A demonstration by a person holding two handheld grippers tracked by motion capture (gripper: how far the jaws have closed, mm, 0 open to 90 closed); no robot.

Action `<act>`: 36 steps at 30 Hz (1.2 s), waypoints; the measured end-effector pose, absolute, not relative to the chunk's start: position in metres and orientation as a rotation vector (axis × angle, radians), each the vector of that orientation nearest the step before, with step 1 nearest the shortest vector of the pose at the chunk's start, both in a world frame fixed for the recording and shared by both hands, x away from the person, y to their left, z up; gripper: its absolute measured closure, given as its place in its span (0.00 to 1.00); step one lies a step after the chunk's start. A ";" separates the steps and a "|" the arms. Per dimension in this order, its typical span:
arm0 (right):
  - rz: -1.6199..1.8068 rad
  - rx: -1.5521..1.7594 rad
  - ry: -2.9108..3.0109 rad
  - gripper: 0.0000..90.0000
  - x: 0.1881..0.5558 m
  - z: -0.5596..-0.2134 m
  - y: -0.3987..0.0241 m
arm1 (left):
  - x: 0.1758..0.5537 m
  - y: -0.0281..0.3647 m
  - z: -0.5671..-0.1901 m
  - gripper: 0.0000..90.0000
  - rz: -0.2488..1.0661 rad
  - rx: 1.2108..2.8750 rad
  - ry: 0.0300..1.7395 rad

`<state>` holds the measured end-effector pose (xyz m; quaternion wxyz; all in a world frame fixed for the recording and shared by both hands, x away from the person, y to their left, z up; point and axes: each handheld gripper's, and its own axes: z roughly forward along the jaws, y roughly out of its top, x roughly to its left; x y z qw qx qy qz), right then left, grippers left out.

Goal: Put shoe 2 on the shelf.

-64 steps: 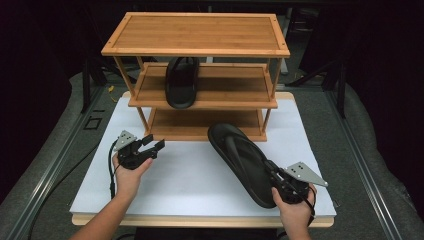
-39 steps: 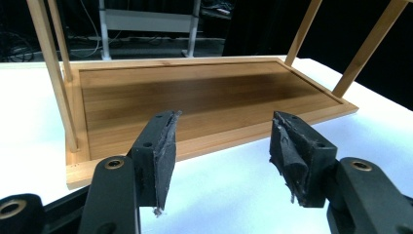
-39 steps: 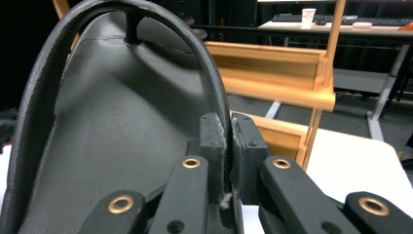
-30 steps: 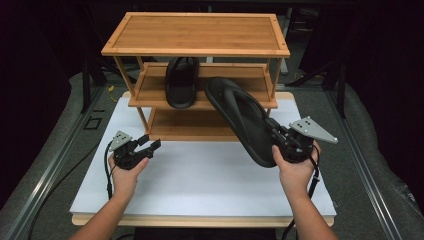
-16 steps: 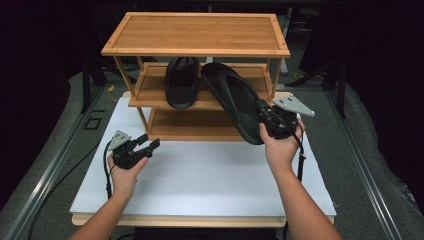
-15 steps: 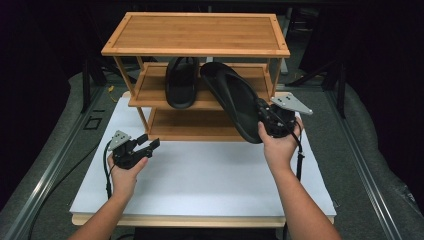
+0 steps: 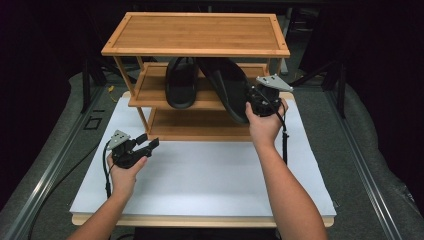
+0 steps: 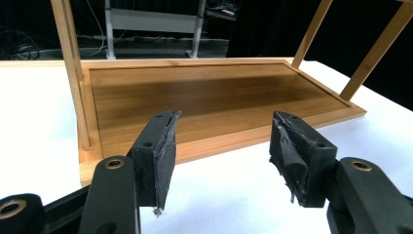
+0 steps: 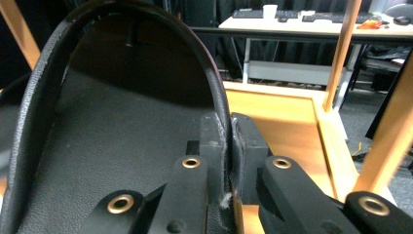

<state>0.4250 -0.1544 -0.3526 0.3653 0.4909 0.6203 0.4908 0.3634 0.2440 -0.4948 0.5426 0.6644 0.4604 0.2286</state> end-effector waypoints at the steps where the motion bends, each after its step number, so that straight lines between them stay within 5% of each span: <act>1: 1.257 1.265 1.594 0.94 0.427 -0.352 -0.152 | 0.364 0.244 -0.495 0.48 0.541 1.577 1.093; 36: 1.116 1.390 1.437 0.90 0.481 -0.366 -0.124 | 0.365 0.247 -0.499 0.48 0.531 1.577 1.113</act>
